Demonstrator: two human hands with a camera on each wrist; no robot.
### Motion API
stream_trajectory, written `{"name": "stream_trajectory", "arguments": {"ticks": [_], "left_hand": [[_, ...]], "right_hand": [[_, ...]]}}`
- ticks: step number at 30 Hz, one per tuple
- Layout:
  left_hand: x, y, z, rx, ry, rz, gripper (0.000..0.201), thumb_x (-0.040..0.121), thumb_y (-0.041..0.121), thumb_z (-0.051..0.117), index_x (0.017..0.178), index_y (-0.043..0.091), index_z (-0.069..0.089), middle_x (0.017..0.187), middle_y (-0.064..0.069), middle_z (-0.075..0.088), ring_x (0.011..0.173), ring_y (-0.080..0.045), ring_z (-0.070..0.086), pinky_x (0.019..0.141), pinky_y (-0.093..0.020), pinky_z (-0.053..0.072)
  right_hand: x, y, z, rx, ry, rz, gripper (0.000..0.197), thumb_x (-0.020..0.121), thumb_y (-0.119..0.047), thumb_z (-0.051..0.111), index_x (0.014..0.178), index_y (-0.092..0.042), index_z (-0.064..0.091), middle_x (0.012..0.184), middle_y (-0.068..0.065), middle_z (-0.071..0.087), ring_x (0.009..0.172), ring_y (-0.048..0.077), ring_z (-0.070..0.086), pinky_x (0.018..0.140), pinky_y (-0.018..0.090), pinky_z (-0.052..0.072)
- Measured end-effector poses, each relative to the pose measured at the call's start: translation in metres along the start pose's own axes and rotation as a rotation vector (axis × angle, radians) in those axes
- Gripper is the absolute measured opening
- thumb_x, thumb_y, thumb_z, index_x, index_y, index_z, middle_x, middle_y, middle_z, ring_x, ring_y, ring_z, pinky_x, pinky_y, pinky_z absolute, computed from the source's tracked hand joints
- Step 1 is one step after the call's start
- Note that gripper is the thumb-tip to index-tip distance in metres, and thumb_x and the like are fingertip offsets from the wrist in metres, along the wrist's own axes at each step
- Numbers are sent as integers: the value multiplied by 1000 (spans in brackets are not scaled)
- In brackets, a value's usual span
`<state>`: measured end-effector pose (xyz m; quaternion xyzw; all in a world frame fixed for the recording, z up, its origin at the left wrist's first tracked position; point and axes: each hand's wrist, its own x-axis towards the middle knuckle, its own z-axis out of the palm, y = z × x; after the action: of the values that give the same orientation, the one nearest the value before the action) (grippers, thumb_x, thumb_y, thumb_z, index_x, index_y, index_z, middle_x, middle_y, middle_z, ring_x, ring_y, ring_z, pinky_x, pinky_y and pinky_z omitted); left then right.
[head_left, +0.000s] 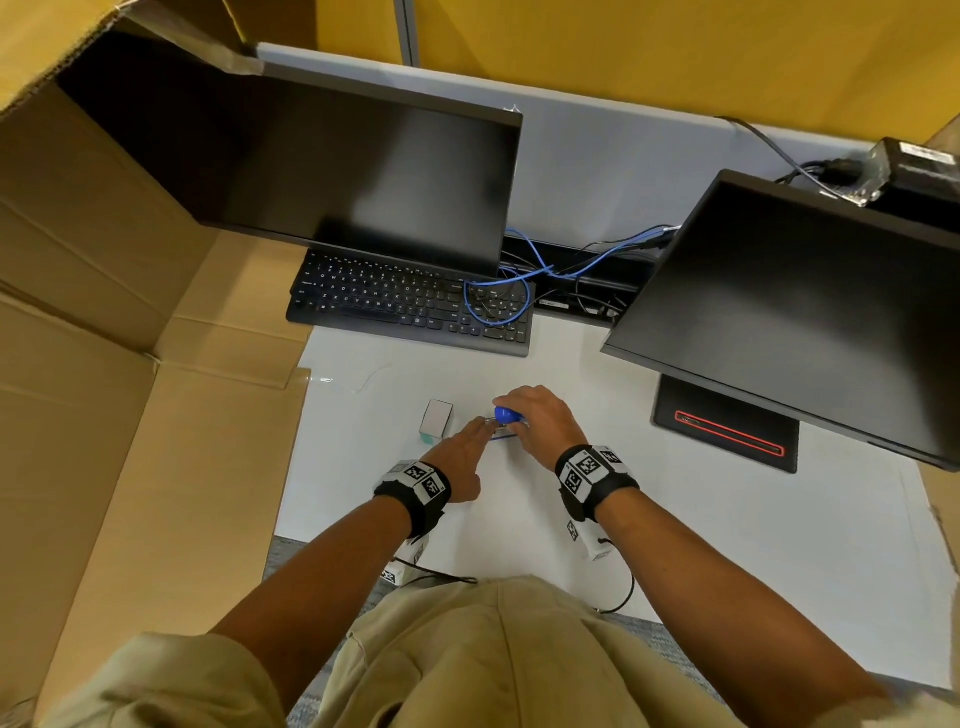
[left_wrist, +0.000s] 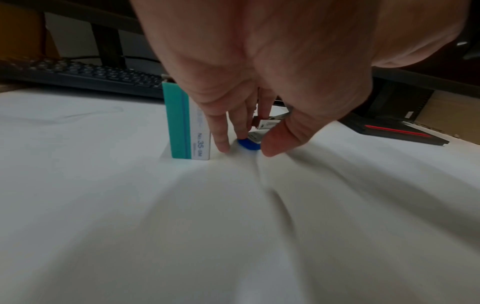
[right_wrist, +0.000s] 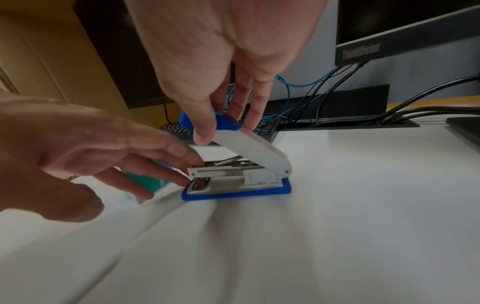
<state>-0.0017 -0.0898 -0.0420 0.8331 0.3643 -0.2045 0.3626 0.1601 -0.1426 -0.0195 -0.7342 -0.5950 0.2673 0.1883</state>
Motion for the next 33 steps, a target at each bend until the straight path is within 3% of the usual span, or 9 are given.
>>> {"name": "stream_trajectory", "arguments": {"ticks": [3, 9, 15, 17, 19, 22, 25, 31, 33], "left_hand": [[-5, -2, 1, -139, 52, -20, 92, 78, 0, 57, 153, 24, 11, 147, -11, 43, 122, -32, 53, 104, -39, 47], [-9, -6, -1, -119, 65, -29, 89, 77, 3, 55, 153, 23, 14, 152, -10, 39, 131, -32, 48, 105, -40, 46], [-13, -8, 0, -37, 65, -19, 65, 77, 2, 58, 136, 17, 35, 141, -8, 46, 112, -30, 58, 85, -33, 50], [-13, -9, 0, 57, 41, 8, 49, 77, 3, 61, 123, 14, 47, 144, -5, 40, 110, -27, 58, 81, -28, 48], [-13, -11, 2, 128, 18, 18, 40, 77, 6, 63, 116, 11, 54, 154, -2, 27, 119, -25, 55, 88, -29, 50], [-11, -13, 5, 147, 3, 17, 37, 78, 6, 63, 114, 10, 57, 161, -1, 13, 128, -25, 50, 97, -33, 50], [-9, -14, 7, 152, 3, 27, 34, 78, 8, 63, 111, 11, 57, 164, 0, 5, 136, -25, 44, 98, -33, 48], [-8, -11, 4, 144, -1, 21, 31, 77, 8, 64, 106, 11, 58, 164, 1, 6, 120, -26, 56, 86, -30, 48], [-6, -12, 4, 144, -2, 21, 29, 77, 8, 64, 106, 11, 58, 164, 2, 5, 122, -26, 55, 87, -30, 49]], "right_hand": [[3, -4, 2, -31, -21, 36, 41, 86, -3, 65, 126, -9, 61, 124, 14, 65, 115, 30, 56, 103, 42, 45], [9, -8, 7, -112, -71, 45, 32, 87, -7, 63, 118, -14, 66, 115, 10, 69, 109, 28, 58, 94, 38, 47], [12, -7, 13, -151, -81, 51, 37, 88, -6, 64, 124, -15, 64, 121, 10, 67, 113, 29, 57, 96, 38, 46], [14, -6, 15, -187, -88, 40, 33, 87, -7, 63, 120, -15, 67, 115, 10, 70, 109, 29, 58, 92, 40, 49], [16, -7, 17, -231, -95, 23, 28, 87, -7, 63, 113, -14, 69, 108, 10, 72, 102, 30, 60, 86, 42, 52], [19, -7, 22, -298, -119, -7, 25, 85, -4, 60, 104, -16, 71, 99, 8, 73, 97, 30, 60, 79, 39, 51], [23, -7, 25, -321, -126, -13, 25, 85, -5, 61, 106, -15, 70, 99, 9, 72, 95, 29, 59, 80, 40, 52], [26, -2, 31, -314, -132, 1, 24, 88, -9, 60, 110, -17, 66, 97, 10, 70, 94, 30, 59, 81, 39, 49], [25, 1, 31, -308, -140, 32, 27, 88, -11, 62, 114, -16, 63, 99, 12, 69, 93, 31, 59, 83, 40, 50]]}}
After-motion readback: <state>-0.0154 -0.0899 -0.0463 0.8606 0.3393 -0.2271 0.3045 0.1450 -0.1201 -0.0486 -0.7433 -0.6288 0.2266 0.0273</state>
